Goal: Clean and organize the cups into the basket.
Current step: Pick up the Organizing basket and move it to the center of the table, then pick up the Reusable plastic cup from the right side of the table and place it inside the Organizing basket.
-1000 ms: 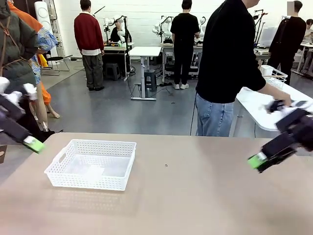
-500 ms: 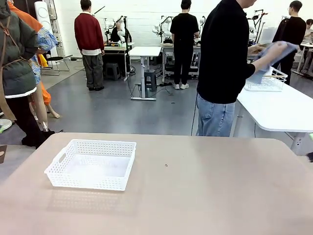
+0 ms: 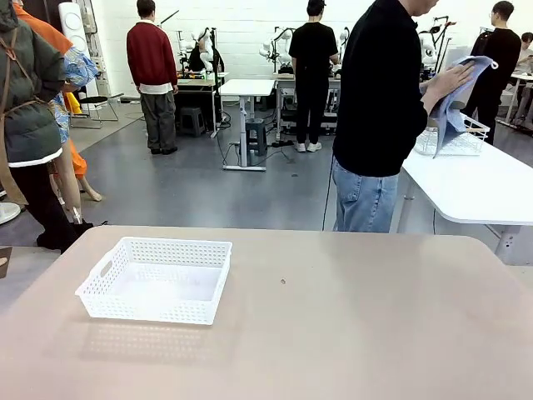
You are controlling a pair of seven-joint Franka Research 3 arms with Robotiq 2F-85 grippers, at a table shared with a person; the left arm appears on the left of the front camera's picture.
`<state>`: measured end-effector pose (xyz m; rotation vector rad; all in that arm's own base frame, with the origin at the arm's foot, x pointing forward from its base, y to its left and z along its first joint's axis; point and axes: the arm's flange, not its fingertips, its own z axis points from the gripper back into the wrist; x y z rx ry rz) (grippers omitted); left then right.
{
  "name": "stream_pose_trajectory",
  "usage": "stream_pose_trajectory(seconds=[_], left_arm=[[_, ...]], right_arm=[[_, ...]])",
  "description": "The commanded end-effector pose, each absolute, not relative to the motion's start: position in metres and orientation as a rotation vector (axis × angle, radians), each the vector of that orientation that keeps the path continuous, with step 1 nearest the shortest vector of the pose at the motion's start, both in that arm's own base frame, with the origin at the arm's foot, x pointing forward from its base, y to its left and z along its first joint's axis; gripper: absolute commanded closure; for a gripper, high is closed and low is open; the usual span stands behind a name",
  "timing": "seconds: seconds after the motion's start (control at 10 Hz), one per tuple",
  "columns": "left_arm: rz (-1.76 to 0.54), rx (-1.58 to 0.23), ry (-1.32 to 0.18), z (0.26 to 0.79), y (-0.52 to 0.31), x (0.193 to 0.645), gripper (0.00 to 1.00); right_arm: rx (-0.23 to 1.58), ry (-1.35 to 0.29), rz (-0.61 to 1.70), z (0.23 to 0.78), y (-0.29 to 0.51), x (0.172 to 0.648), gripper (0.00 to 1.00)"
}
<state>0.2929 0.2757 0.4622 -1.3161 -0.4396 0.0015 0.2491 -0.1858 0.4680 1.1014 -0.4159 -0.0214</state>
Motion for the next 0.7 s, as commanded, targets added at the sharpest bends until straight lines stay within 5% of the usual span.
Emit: stream_pose_trajectory(seconds=[0.0, 0.6], left_arm=[[0.094, -1.305, -0.484, 0.461, 0.288, 0.293, 0.00], [0.076, -1.287, -0.479, 0.455, 0.294, 0.285, 0.00]], right_arm=[[1.082, -0.485, -0.045, 0.477, -0.208, 0.222, 0.00], [1.085, -0.488, -0.077, 0.477, -0.212, 0.223, 0.00]])
